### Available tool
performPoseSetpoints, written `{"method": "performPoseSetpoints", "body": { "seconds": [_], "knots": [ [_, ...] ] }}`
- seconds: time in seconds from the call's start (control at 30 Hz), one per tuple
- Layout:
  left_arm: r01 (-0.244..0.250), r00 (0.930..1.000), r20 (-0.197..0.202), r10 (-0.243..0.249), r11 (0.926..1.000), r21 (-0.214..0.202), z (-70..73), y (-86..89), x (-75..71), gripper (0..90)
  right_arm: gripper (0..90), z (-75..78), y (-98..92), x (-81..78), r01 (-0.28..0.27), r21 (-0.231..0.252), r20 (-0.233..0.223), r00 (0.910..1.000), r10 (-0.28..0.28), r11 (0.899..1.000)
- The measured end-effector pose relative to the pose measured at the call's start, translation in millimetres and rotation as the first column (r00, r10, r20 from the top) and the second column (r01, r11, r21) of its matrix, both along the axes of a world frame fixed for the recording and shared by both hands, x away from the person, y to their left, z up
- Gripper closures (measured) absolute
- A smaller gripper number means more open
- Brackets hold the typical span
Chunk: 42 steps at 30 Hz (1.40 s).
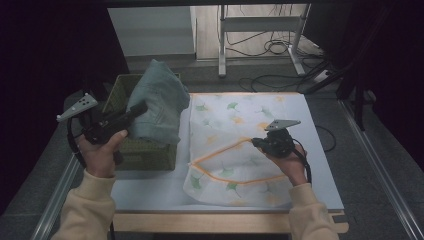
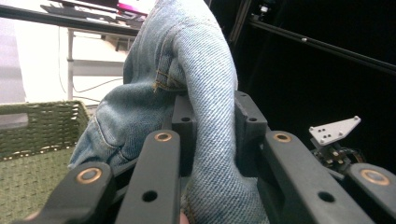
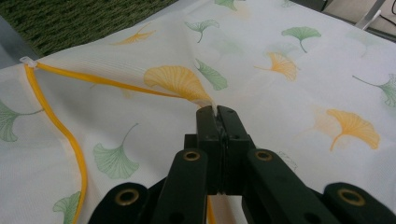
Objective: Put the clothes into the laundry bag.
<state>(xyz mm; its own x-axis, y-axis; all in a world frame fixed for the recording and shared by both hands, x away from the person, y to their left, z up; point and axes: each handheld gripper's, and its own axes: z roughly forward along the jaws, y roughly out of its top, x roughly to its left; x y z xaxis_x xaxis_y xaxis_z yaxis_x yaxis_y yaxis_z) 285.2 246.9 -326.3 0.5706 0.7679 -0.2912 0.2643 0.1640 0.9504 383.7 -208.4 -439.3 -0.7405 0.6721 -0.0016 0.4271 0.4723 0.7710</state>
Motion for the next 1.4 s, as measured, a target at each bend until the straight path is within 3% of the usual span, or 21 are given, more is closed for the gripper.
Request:
{"method": "performPoseSetpoints", "body": {
  "seconds": [0.83,1.4],
  "knots": [
    [0.077,0.9970,-0.006,-0.077,0.9969,0.012,-6.3,-21.6,-7.7,74.0,88.2,-0.2,0.6,-0.2,-0.001,-0.002,0.002,1.0000,0.001,1.000],
    [0.147,0.9891,-0.007,-0.147,0.9889,0.021,-7.8,-43.3,-13.7,74.0,88.3,-0.9,1.0,-0.1,-0.001,-0.003,-0.002,1.0000,0.001,1.000]
  ]
}}
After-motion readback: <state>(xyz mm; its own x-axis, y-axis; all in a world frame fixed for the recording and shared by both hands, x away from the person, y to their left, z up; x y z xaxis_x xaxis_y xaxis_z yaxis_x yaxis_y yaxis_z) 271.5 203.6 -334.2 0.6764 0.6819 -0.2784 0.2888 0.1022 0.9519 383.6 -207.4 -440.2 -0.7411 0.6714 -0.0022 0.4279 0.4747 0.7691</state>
